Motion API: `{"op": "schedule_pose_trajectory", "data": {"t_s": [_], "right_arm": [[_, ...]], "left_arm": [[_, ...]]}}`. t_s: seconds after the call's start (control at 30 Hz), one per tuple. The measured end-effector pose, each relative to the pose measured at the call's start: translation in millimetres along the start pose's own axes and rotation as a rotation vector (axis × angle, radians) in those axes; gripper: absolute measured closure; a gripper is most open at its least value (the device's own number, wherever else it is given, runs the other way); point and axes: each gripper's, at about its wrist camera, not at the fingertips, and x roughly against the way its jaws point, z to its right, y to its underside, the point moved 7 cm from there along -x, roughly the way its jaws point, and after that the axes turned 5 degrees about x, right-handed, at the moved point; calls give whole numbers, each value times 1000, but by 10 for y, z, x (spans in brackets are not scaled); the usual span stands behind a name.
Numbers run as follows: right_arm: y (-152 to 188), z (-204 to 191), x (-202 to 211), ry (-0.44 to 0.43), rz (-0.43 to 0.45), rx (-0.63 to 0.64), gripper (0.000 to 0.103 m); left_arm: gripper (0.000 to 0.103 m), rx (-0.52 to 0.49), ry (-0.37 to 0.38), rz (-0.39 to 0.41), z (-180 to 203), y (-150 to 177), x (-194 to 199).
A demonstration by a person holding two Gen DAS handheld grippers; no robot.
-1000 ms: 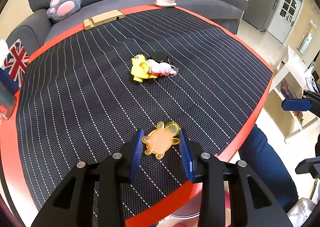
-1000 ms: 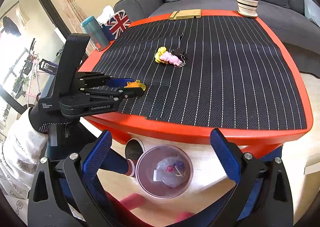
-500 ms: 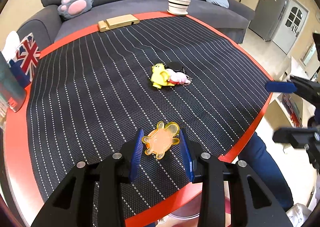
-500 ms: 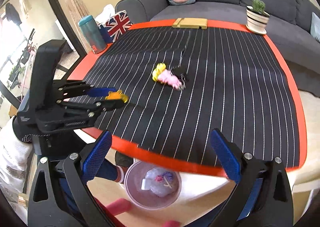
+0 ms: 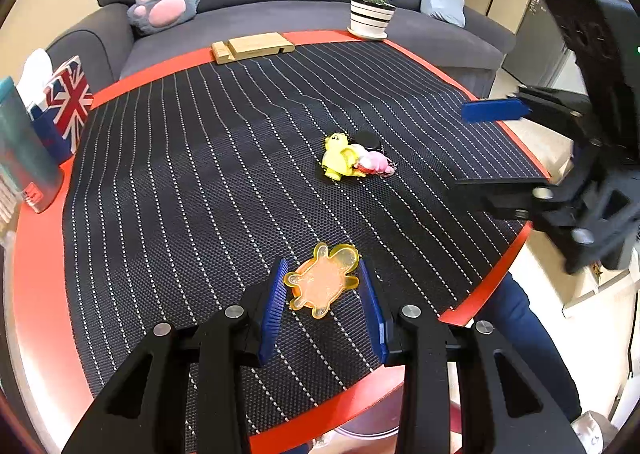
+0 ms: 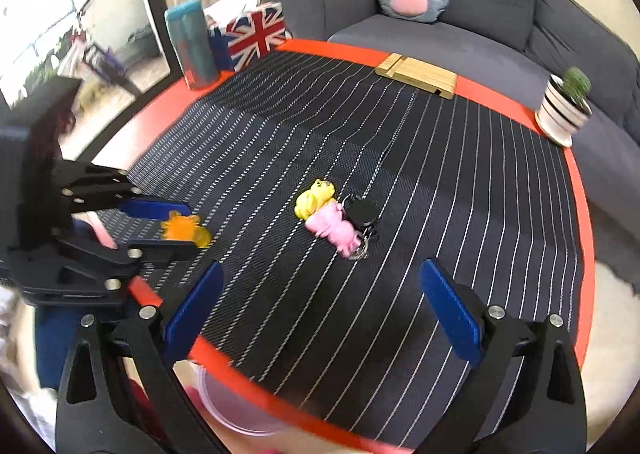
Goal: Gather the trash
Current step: 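Grasp the pink pig keychain with the right gripper while the left gripper holds the orange toy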
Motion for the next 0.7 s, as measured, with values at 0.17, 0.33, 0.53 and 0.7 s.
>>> {"op": "schedule_pose_trajectory", "data": {"t_s": [0.17,0.33,0.53,0.7], "right_arm": [[-56,6,-227,-6,-47,59,7],[-93,-30,-426,-20,-96,107,29],[-103,-73,-563,-38,-123,132,55],[-95,-53,-584,-20,-119,139,66]], "left_arm": [[67,9,3,1,-28,4,-5],[67,17,10,7,-38,2,0],[67,22,13,9,-55,10,0],[67,26,14,10,-68,15,-5]]}}
